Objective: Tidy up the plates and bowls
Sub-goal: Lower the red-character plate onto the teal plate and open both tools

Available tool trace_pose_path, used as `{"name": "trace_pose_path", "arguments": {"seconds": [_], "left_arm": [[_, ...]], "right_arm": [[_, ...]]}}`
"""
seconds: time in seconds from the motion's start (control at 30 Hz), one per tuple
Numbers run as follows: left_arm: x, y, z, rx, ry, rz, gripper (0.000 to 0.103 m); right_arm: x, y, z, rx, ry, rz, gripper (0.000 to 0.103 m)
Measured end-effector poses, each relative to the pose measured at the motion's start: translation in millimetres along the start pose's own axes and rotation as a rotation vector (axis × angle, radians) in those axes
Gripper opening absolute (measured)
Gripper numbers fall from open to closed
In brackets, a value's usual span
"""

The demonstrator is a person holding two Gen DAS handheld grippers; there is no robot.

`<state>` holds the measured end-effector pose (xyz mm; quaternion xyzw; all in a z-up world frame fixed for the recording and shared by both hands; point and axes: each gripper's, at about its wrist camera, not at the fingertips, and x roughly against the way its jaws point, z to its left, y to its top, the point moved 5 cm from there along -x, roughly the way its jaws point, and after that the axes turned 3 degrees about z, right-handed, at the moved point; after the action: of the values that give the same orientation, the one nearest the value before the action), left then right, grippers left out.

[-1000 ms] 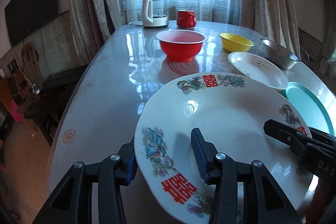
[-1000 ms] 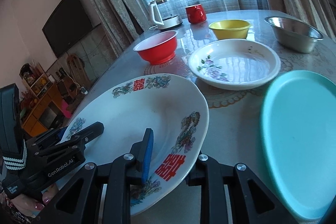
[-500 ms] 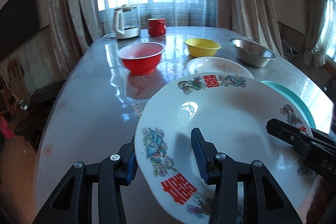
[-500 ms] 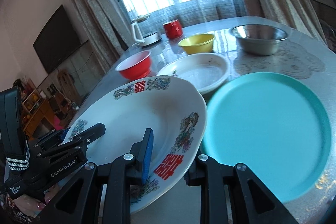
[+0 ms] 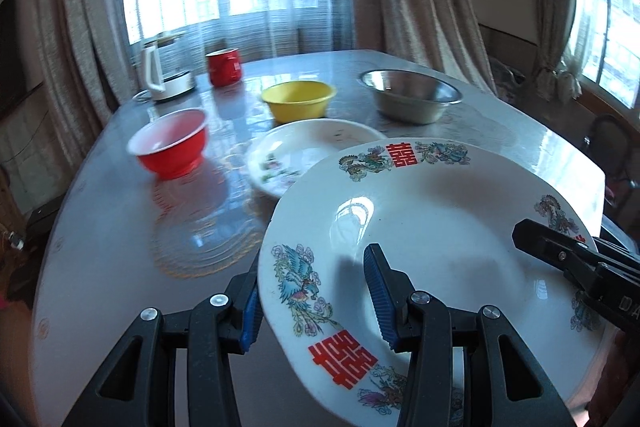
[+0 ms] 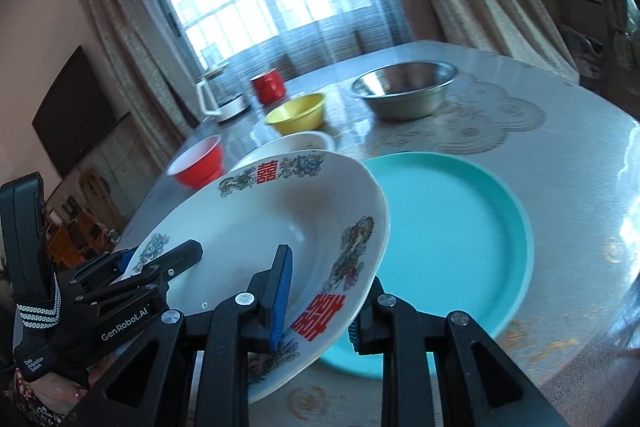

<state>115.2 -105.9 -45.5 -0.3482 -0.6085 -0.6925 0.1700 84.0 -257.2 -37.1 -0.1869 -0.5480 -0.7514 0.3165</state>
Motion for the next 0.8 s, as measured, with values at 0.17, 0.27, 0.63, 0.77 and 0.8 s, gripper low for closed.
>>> {"name": "trace_pose_path", "arguments": {"seconds": [0.17,0.27,0.63,0.77,0.8], "left_arm": [[-11,9,-26,-0.041,-0.018,0.003,0.048],[-18,13,-40,-0.058,-0.028,0.007,0.048],[-25,21,-107,-0.284,0.021,-0.062,0.029],[-20,33,-92,-0.206,-0.01,-0.056,0.029],[-18,36,-85,-0.192,-0.002,-0.062,0.029]], "right_arm": [[9,2,-24,-0.042,-0.038,-0.022,0.024],[13,3,-38,-0.059,-0.058,-0.035,0.024],[9,22,-53,0.05,-0.127,-0.078,0.018],[-8,23,-67,0.036,-0.14,-0.054,0.018],[-12,24,-75,-0.006,-0.119,-0.043,0.017]]}}
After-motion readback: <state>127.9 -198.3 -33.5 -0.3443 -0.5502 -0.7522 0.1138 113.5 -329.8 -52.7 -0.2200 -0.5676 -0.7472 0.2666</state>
